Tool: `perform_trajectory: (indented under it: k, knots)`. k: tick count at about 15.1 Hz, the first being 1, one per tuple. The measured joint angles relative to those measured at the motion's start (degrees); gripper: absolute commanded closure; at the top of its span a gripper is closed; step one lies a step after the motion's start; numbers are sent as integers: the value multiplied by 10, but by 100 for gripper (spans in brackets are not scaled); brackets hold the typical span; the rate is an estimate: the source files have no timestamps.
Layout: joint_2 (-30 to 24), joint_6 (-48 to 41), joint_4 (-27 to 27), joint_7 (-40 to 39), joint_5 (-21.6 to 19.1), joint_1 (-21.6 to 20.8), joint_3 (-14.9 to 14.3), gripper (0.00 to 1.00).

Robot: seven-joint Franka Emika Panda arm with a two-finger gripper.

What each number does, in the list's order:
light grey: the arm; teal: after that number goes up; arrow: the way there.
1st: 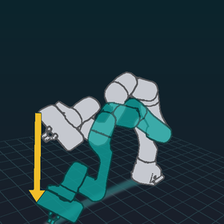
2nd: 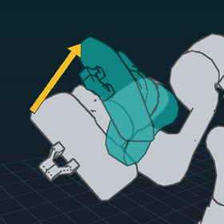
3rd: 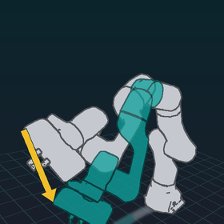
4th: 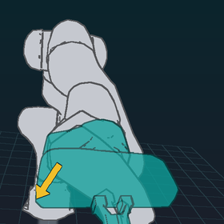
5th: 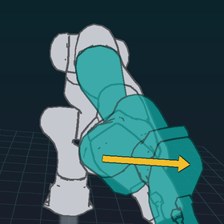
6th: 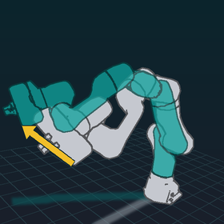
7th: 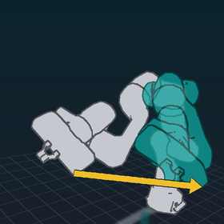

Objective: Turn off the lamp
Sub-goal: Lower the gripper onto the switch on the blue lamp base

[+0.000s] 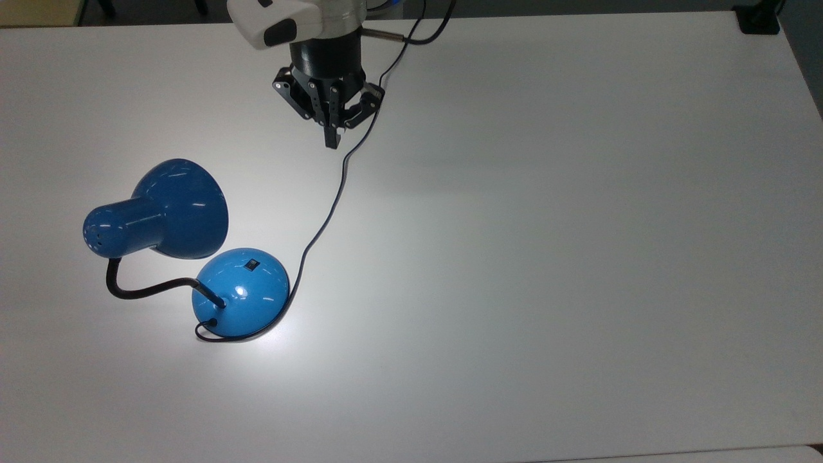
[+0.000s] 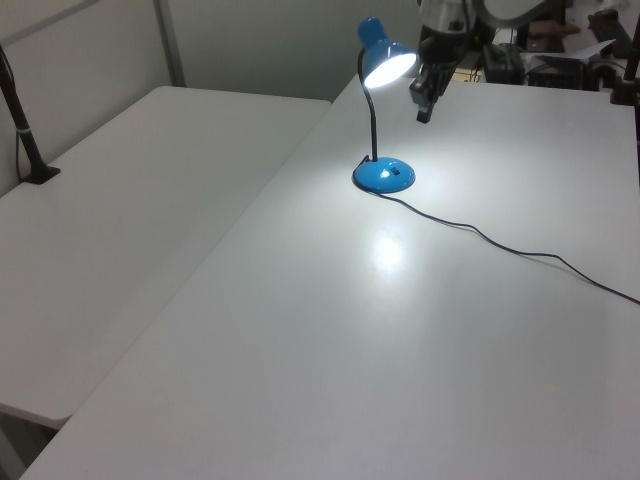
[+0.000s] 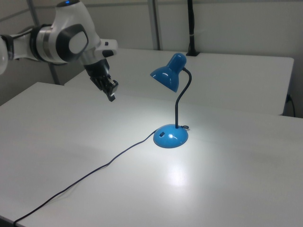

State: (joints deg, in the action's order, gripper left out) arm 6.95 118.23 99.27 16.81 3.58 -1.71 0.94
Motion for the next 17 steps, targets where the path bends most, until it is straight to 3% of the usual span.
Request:
perform_trajectory:
  k: [4,10,17]
  knots:
    - [20,106,46,98,10,10,-2,100]
    - [60,236,116,280,129,37,-3,100]
    - [122,347,117,318,207,76,-3,100]
